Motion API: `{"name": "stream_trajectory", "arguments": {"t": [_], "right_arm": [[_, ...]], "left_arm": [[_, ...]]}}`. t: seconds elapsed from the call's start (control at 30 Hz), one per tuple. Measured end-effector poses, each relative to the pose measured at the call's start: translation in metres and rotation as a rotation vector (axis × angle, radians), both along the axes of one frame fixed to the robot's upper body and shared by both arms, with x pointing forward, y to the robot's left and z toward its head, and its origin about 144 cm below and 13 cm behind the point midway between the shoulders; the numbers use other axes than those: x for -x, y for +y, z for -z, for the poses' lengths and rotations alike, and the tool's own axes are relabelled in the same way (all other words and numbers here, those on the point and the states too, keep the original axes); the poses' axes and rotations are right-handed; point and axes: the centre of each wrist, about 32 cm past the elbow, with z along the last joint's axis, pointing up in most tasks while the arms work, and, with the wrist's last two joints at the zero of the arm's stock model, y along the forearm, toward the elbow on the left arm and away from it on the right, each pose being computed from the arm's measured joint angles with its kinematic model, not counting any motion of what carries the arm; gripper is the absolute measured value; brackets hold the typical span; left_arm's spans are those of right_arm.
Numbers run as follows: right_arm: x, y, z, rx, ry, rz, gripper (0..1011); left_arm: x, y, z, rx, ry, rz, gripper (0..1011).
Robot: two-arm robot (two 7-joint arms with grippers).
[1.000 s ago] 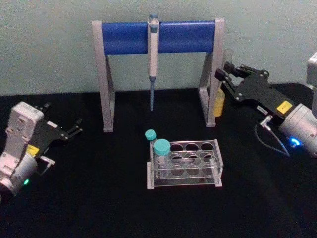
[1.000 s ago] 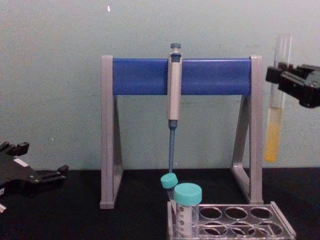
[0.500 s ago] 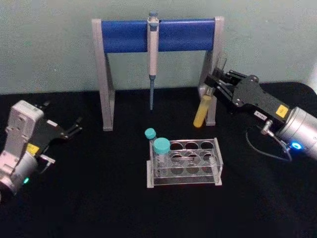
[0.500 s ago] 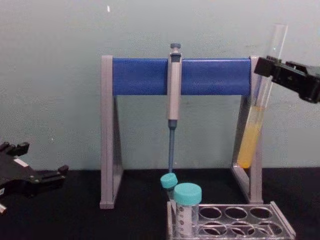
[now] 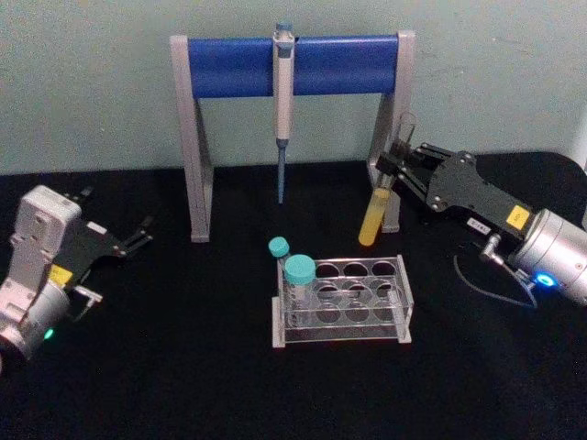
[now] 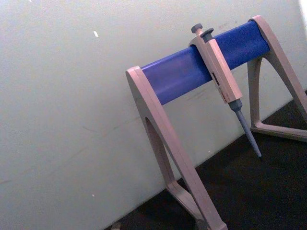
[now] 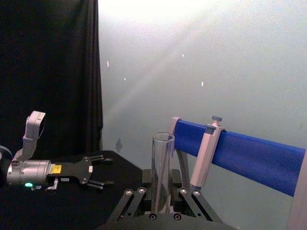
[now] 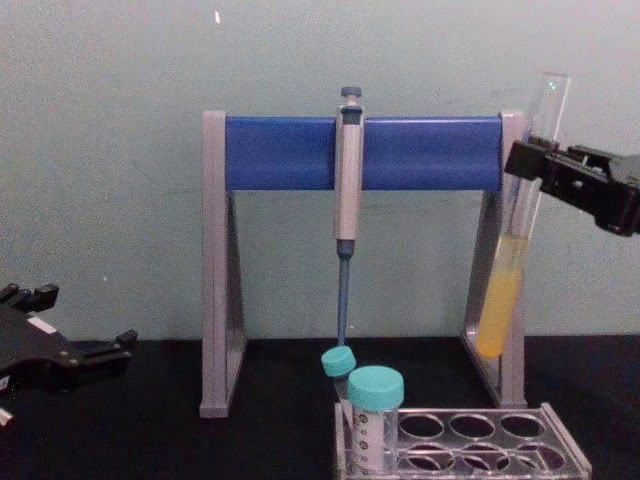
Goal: Pick up the test tube from the test tube rack, shake it, then place it back into the test tube rack.
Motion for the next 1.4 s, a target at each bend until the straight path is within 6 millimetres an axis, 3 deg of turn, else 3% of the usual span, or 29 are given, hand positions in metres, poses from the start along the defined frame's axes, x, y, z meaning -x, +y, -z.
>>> {"name": "stream_trajectory", "arguments": {"t": [1.4], "right_arm": [[-0.011, 0.019, 0.04, 0.139, 0.1, 0.024, 232]], "left_arm": [[0.0, 0.0, 0.0, 0.0, 0.0, 0.0, 1001]]}}
